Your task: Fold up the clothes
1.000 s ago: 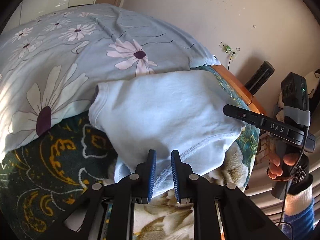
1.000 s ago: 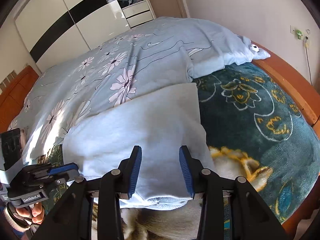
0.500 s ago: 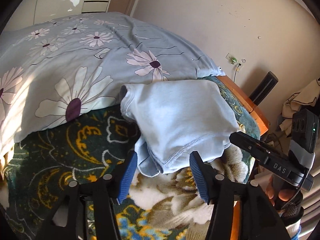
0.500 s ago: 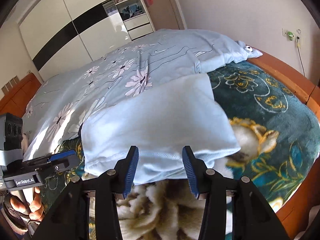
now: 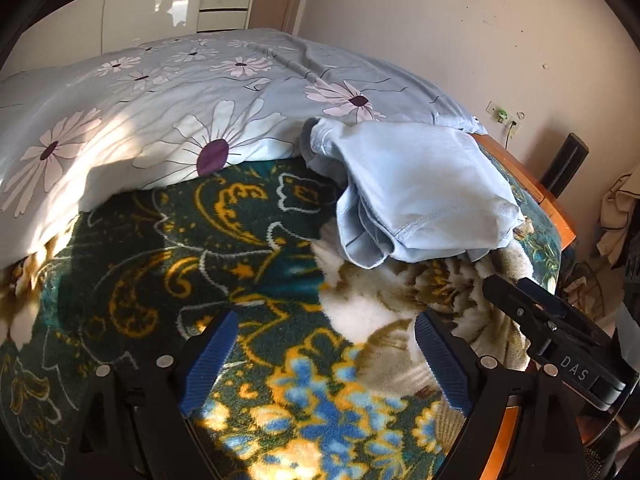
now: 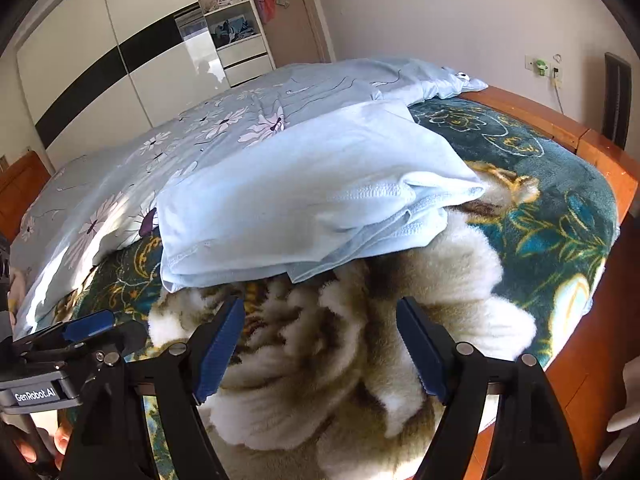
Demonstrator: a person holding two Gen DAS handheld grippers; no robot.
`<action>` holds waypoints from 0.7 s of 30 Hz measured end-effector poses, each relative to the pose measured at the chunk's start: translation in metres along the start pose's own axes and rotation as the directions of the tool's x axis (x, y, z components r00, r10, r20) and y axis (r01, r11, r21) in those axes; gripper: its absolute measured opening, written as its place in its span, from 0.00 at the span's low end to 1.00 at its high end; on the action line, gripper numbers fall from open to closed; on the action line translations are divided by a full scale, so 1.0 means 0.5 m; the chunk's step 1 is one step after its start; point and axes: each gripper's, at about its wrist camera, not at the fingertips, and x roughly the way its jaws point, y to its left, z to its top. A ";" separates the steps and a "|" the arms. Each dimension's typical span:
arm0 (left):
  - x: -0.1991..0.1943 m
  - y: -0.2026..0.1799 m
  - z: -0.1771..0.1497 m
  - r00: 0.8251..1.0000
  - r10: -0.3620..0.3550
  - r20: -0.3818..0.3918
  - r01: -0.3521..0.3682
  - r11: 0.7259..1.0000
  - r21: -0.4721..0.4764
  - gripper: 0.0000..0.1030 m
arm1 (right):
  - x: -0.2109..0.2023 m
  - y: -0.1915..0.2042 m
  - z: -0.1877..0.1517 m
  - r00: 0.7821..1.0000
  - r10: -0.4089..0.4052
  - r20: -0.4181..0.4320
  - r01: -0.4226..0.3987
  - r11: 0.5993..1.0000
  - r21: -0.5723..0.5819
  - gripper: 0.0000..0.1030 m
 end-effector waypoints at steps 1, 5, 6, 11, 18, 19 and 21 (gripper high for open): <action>-0.002 0.000 -0.003 1.000 0.009 0.010 -0.009 1.000 0.010 0.90 | -0.003 0.006 -0.007 1.000 -0.016 0.008 0.016 1.000 -0.007 0.77; -0.005 -0.011 -0.005 0.997 0.068 0.035 -0.070 0.996 0.057 0.90 | -0.014 0.021 -0.028 0.998 -0.051 0.027 0.051 0.999 -0.017 0.77; -0.006 -0.012 -0.006 0.996 0.080 0.038 -0.083 0.994 0.067 0.91 | -0.018 0.022 -0.032 0.997 -0.060 0.038 0.060 0.998 -0.013 0.77; -0.005 -0.012 -0.015 0.994 0.101 0.042 -0.104 0.990 0.093 0.91 | -0.025 0.019 -0.037 0.987 -0.144 0.075 0.144 0.990 0.011 0.77; 0.018 -0.008 -0.034 0.983 0.183 0.010 -0.183 0.977 0.106 0.91 | -0.019 0.027 -0.047 0.986 -0.153 0.065 0.154 0.988 -0.014 0.77; 0.020 -0.006 -0.036 0.984 0.178 0.006 -0.178 0.979 0.101 0.91 | -0.017 0.028 -0.050 0.986 -0.152 0.062 0.153 0.988 -0.016 0.77; 0.018 -0.004 -0.041 0.985 0.171 0.021 -0.172 0.980 0.098 0.91 | -0.017 0.034 -0.053 0.986 -0.155 0.068 0.157 0.987 -0.024 0.77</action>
